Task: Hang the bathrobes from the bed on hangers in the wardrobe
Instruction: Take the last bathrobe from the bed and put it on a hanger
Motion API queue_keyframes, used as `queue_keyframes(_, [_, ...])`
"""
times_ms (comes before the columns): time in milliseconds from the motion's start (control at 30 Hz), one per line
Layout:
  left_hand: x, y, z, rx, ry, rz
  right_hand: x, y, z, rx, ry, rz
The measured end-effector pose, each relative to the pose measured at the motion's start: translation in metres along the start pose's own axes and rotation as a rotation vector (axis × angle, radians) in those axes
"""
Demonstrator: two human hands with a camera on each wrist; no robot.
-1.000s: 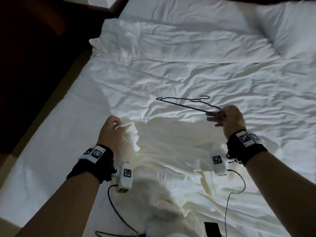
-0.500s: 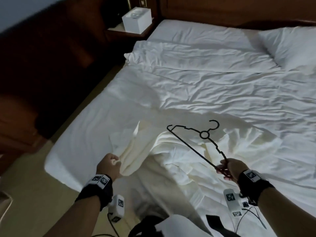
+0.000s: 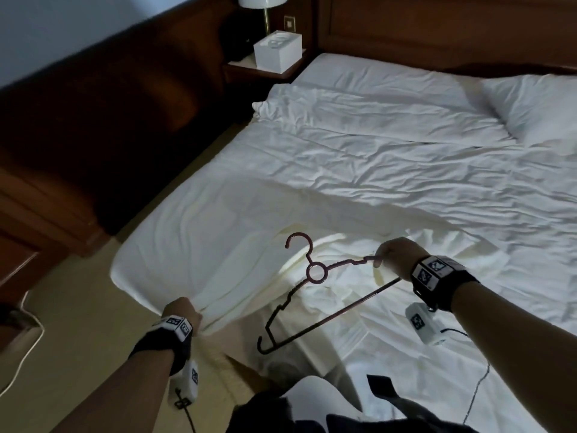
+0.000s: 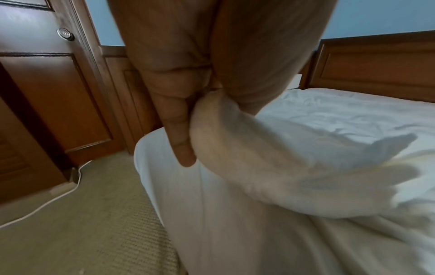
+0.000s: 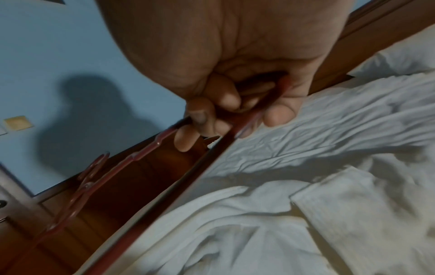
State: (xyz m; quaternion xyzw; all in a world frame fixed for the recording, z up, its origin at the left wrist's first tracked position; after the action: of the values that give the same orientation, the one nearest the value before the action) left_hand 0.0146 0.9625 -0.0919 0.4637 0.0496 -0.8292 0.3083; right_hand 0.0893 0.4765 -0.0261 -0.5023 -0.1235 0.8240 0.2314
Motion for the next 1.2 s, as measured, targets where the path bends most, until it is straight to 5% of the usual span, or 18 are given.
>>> queue_keyframes(100, [-0.006, 0.004, 0.000, -0.009, -0.011, 0.340, 0.005, -0.020, 0.005, -0.034, -0.007, 0.062])
queue_keyframes(233, [-0.014, 0.043, 0.018, -0.007, -0.014, 1.195, 0.023, -0.043, 0.007, -0.070, -0.032, 0.045])
queue_keyframes(333, [-0.016, 0.074, 0.033, 0.023, -0.046, 1.417, 0.036, -0.056, 0.006, -0.085, -0.048, 0.020])
queue_keyframes(600, [0.006, 0.089, 0.044, -0.002, -0.162, 1.552, 0.071, -0.069, 0.003, -0.069, -0.107, -0.021])
queue_keyframes(933, [0.002, 0.083, 0.036, -0.017, -0.099, 1.611, 0.112, -0.090, -0.008, -0.132, -0.228, -0.043])
queue_keyframes(1200, [-0.008, 0.052, 0.025, 0.057, -0.042, 1.090, 0.134, -0.127, -0.024, -0.275, -0.258, 0.281])
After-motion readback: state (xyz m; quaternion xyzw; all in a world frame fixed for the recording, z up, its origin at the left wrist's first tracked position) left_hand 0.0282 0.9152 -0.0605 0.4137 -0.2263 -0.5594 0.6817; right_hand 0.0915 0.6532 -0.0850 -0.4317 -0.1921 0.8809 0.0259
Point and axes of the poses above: each hand's wrist, its own z-axis away from the middle knuckle, its own x-axis out of the palm, y = z × x, the point moved 9 cm from there along -z, towards the middle knuckle, and after that the axes turned 11 degrees about z, right-handed, at the moved point
